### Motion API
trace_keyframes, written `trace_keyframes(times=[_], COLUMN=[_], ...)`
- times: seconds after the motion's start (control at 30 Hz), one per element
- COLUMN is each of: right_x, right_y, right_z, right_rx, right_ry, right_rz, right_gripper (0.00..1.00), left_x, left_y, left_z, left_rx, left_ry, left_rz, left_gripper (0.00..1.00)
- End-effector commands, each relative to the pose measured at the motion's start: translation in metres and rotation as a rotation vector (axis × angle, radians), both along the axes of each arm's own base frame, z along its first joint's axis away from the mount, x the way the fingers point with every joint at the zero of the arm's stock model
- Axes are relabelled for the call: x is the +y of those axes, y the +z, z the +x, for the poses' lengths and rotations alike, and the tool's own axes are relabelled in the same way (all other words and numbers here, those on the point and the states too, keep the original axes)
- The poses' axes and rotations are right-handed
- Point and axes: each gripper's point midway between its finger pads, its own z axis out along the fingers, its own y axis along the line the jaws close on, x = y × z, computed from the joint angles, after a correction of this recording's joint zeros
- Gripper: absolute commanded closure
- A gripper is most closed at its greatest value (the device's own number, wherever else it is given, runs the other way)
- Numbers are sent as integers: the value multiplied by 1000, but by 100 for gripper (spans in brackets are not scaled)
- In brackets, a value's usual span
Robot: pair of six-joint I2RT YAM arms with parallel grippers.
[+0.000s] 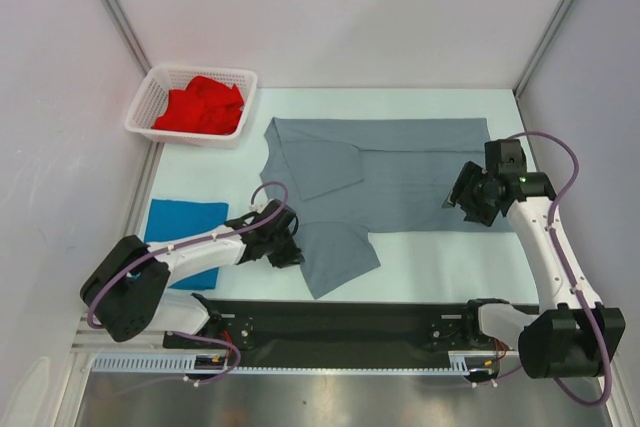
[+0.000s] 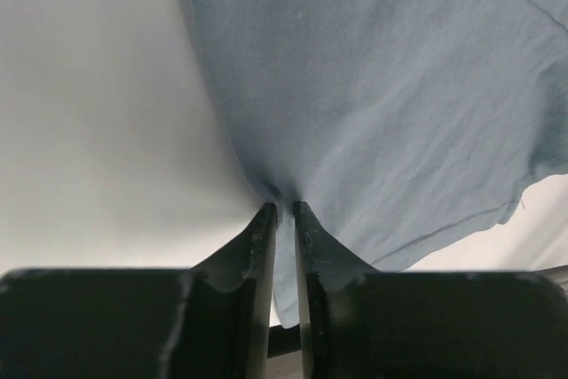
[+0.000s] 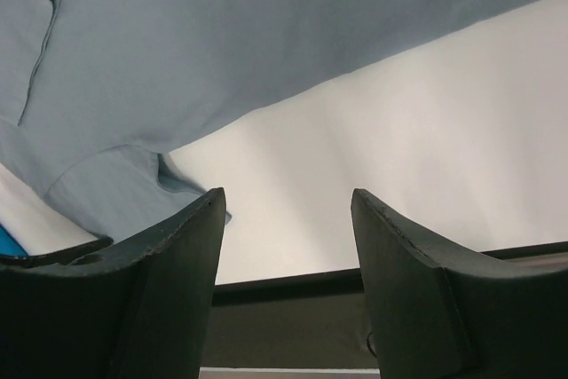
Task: Fold and stack the t-shirts
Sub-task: Fold the tshirt
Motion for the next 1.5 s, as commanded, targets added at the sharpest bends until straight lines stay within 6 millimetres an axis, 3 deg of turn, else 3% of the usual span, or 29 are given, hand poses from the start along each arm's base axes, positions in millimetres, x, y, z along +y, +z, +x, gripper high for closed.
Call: trace_keyframes(times=[0.0,0.1,0.23,0.37,0.57,0.63,0.93,1.17,1.47], right_x=[-9,-22,-44,-92,-154,-165,-187,-198,-195], right_y=[9,-15,-46,-72,-86,-91,-93,-101,-121], right_z=[11,10,12,10,3,0,21,24,32], right_rx=[-26,44,111,151,197,225,146,152,152], right_ry=[-38,-119,-229,-395,-514,-540,-553,-586,-613], right_rz=[-22,11,31,25,-68,-82,-106,-109,-47], right_gripper=[36,37,38,41,47,50,62,63,62], left_x=[12,13,14,13,6,4,-3,-4,-8], left_y=[-10,-10,-3,9,25,27,40,43,52], left_z=[-4,-5,-2,4,13,14,20,21,22], left_rx=[-3,-8,-45,-108,-174,-188,-255,-272,-290], left_ry=[-3,-20,-43,-55,-59,-61,-86,-98,-104], left_rz=[60,70,70,46,4,-8,-23,-27,-54], left_gripper=[82,100,100,100,100,100,100,100,100])
